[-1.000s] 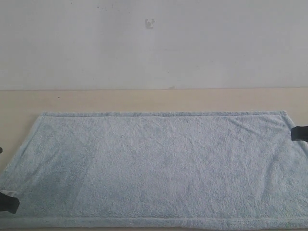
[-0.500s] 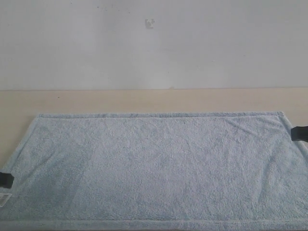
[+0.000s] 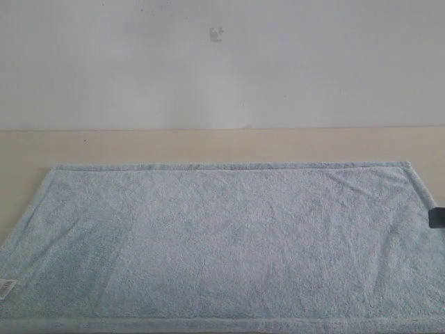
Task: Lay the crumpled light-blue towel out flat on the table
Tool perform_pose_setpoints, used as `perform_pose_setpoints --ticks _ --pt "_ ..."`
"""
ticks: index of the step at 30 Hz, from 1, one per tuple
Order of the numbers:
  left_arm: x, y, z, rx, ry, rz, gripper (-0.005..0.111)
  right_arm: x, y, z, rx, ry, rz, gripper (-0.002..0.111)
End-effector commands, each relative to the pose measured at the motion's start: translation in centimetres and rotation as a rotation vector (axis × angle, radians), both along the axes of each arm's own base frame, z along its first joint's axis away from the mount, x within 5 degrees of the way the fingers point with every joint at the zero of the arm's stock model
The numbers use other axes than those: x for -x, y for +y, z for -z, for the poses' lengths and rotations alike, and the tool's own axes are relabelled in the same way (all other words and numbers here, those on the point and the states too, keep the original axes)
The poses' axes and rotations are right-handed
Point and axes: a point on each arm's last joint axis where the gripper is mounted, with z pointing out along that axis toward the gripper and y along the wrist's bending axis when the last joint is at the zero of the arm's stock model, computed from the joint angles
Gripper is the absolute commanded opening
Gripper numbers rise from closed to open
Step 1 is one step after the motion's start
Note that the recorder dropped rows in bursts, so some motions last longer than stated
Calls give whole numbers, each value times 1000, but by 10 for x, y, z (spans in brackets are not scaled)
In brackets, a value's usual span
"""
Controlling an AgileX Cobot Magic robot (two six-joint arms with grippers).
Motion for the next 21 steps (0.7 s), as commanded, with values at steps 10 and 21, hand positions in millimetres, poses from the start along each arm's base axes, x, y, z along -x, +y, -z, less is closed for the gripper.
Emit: perform_pose_setpoints --ticks 10,21 --pt "49 -12 -57 86 -287 97 4 60 34 -107 -16 -559 -160 0" --pt "84 -13 -81 107 -438 103 4 132 29 -138 -65 -714 -139 0"
